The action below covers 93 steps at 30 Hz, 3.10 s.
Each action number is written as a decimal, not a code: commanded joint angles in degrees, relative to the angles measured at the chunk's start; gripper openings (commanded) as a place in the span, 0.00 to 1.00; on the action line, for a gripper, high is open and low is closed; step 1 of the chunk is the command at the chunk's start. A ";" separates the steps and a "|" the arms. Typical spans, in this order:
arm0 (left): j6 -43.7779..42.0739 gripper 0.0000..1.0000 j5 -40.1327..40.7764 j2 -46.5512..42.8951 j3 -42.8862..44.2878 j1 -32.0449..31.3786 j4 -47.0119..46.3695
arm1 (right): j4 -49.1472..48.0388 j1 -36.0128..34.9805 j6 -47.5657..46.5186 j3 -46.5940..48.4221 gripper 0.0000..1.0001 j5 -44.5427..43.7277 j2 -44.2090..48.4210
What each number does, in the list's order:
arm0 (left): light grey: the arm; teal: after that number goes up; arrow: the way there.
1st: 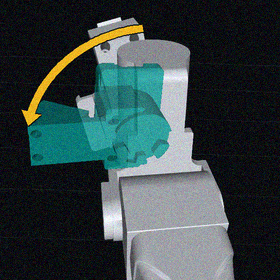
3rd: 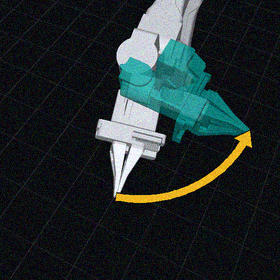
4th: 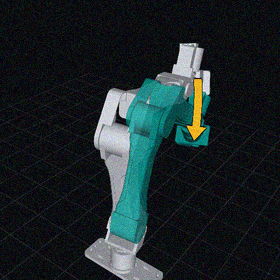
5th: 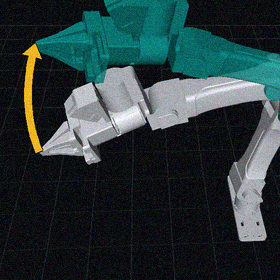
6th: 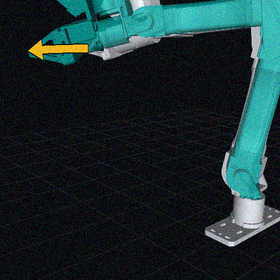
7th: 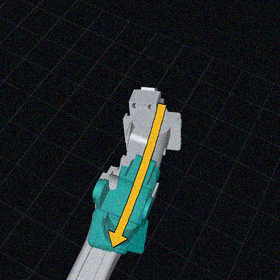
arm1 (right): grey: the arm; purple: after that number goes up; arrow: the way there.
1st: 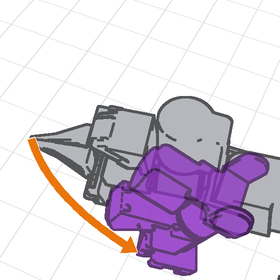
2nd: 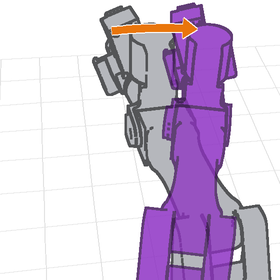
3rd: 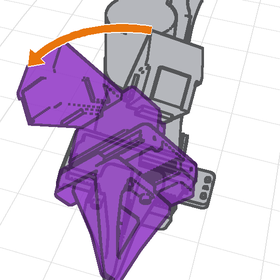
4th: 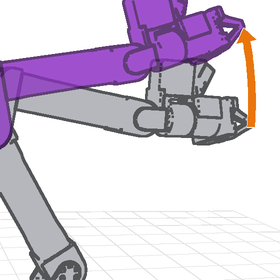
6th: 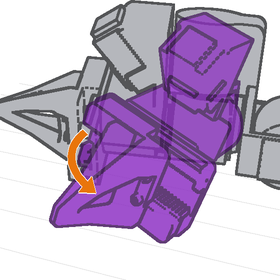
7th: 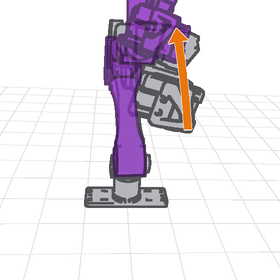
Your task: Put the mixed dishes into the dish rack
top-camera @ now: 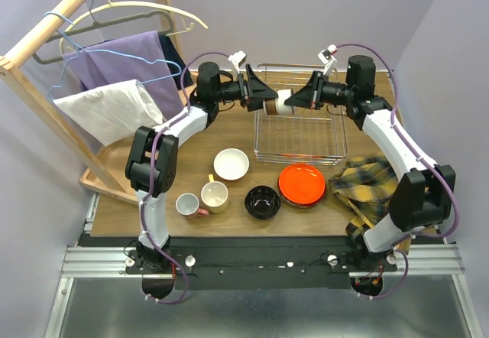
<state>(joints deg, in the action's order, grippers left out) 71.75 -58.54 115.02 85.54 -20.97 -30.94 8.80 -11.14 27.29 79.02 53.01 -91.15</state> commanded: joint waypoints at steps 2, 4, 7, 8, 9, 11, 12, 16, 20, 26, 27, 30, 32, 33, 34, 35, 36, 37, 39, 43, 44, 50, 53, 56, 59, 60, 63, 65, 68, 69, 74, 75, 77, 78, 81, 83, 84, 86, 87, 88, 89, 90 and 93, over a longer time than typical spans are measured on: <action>2.43 0.94 -3.94 0.47 -1.25 -0.30 -4.66 | -3.70 0.59 1.37 -1.50 0.01 4.46 -3.06; 2.26 0.92 -4.47 0.03 -2.30 -0.38 -4.75 | -4.31 0.85 1.28 -1.50 0.01 4.47 -4.11; 2.00 0.89 -4.82 -0.50 -3.62 -0.30 -4.04 | -5.10 1.64 1.36 -1.33 0.01 4.29 -5.00; 1.91 0.88 -4.91 -0.59 -3.80 -0.30 -4.04 | -5.19 1.73 1.36 -1.15 0.01 4.29 -5.43; 1.73 0.85 -4.91 -0.59 -3.80 -0.30 -3.87 | -5.02 2.08 1.19 -1.07 0.01 4.38 -5.70; 1.12 0.84 -5.09 -0.50 -3.45 -0.30 -3.08 | -3.97 2.52 0.06 -0.80 0.01 4.21 -6.05; 1.03 0.81 -5.09 -0.41 -3.27 -0.21 -3.08 | -3.53 2.70 -0.56 -0.89 0.01 4.20 -6.14; 0.77 0.75 -5.18 -0.32 -2.83 -0.21 -2.99 | -1.77 3.05 -2.41 -1.68 0.01 3.85 -6.49; 0.24 0.63 -5.18 -0.59 -2.74 -0.30 -2.29 | 0.51 3.05 -6.18 -3.08 0.07 1.31 -6.49; -4.93 0.38 -4.13 -1.12 -1.61 -0.30 2.27 | 8.51 3.66 -14.52 -2.92 0.45 -2.99 -4.91; -6.86 0.31 -4.04 -1.03 -0.99 -0.21 4.20 | 9.82 3.75 -15.94 -2.30 0.51 -3.44 -4.39; -14.33 0.25 -3.25 0.02 1.91 -0.12 10.62 | 18.51 3.75 -23.40 2.09 0.57 -6.77 -2.36; -18.55 0.24 -2.81 1.25 4.19 -0.21 14.48 | 26.25 3.84 -29.71 5.25 0.57 -9.23 -1.23; -20.22 0.22 -2.02 1.52 4.98 -0.21 15.98 | 28.53 3.93 -31.66 5.96 0.58 -9.85 -0.61; -22.07 0.22 -1.32 2.22 5.86 -0.38 18.09 | 31.95 3.93 -33.34 6.14 0.59 -10.82 0.09; -24.52 0.22 -0.61 2.57 7.87 -0.39 22.46 | 33.11 3.84 -36.05 6.14 0.59 -12.57 0.97; -28.46 0.21 0.52 2.84 8.93 -0.47 24.50 | 33.82 3.93 -37.30 5.27 0.59 -13.19 2.98; -30.33 0.21 0.88 3.54 9.99 -0.56 26.26 | 34.09 3.93 -38.35 4.48 0.59 -13.37 4.13; -33.15 0.20 2.28 4.24 12.72 -0.82 30.83 | 33.66 4.02 -40.38 2.11 0.60 -14.07 6.68; -46.56 0.19 9.38 6.26 19.04 -1.61 42.07 | 37.32 3.93 -48.35 0.61 0.61 -15.49 8.53; -49.13 0.19 10.63 6.70 22.01 -2.05 45.93 | 38.48 4.02 -55.08 0.26 0.61 -14.27 9.06; -63.63 0.18 21.26 9.52 32.30 -3.64 55.97 | 49.28 3.84 -77.60 -1.34 0.63 -14.69 7.15; -66.46 0.16 23.29 9.78 34.60 -3.64 57.56 | 53.95 3.93 -83.51 0.60 0.61 -16.62 3.81; -69.54 0.16 25.14 9.43 36.10 -3.72 59.15 | 56.24 3.93 -88.26 1.31 0.60 -17.68 2.13; -71.48 0.15 26.90 9.69 38.90 -3.73 61.25 | 58.17 3.84 -92.31 2.10 0.59 -18.38 -0.25; -72.79 0.15 27.34 10.04 39.96 -3.73 61.96 | 58.35 3.93 -92.85 2.36 0.59 -19.08 -0.86; -75.78 0.15 29.01 12.32 45.05 -3.73 64.86 | 58.44 3.93 -94.08 2.98 0.57 -20.31 -3.41; -77.02 0.15 30.06 14.26 48.65 -3.64 65.91 | 58.61 3.84 -95.66 3.50 0.56 -20.76 -4.64; -77.72 0.15 31.99 15.49 50.68 -3.64 65.05 | 59.40 3.84 -98.90 3.68 0.49 -22.16 -5.52; -77.81 0.14 32.44 15.76 51.13 -3.64 64.87 | 59.67 3.93 -99.88 3.59 0.47 -23.21 -5.70; -79.13 0.11 36.03 18.04 53.85 -3.90 64.34 | 62.83 3.84 -106.46 2.19 0.28 -25.77 -6.32; -79.82 0.11 37.52 18.22 53.94 -3.90 64.25 | 63.27 3.93 -107.00 2.19 0.24 -26.29 -6.32; -80.71 0.11 38.94 18.74 54.38 -3.99 64.07 | 64.67 3.84 -108.40 2.01 0.14 -27.08 -5.97; -81.15 0.11 39.81 18.75 54.56 -3.99 63.81 | 65.20 3.93 -109.72 1.49 0.12 -27.96 -5.44; -81.50 0.11 39.82 19.36 55.35 -3.99 63.37 | 66.70 3.84 -112.80 -0.09 0.08 -29.98 -4.04; -81.24 0.11 39.91 19.63 55.61 -4.25 63.20 | 67.40 3.84 -114.12 -1.85 0.06 -30.69 -2.45; -81.32 0.11 39.91 19.63 55.62 -4.34 63.19 | 67.66 3.84 -114.99 -2.38 0.06 -31.30 -1.84; -81.33 0.10 39.74 19.19 55.09 -4.78 63.46 | 68.28 3.93 -115.53 -3.61 0.05 -31.83 -0.61; -81.33 0.10 39.47 18.84 54.83 -4.95 63.63 | 68.46 3.93 -115.62 -3.96 0.04 -32.35 -0.26; -81.33 0.10 39.38 18.14 54.48 -5.13 63.81 | 68.81 3.93 -115.71 -4.31 0.04 -32.62 0.18; -81.33 0.10 39.04 17.70 53.60 -5.31 63.90 | 68.81 3.93 -115.71 -5.01 0.04 -32.71 1.14; -81.41 0.10 38.77 17.34 53.16 -5.57 64.33 | 68.98 3.93 -116.05 -5.45 0.03 -32.97 1.59; -82.03 0.10 38.42 16.20 52.01 -6.27 65.73 | 69.60 3.93 -117.46 -7.65 0.03 -33.50 4.05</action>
<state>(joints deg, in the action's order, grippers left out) -8.80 -19.94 134.21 138.76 -25.91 33.41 71.20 -7.42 -86.61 74.96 22.92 -91.13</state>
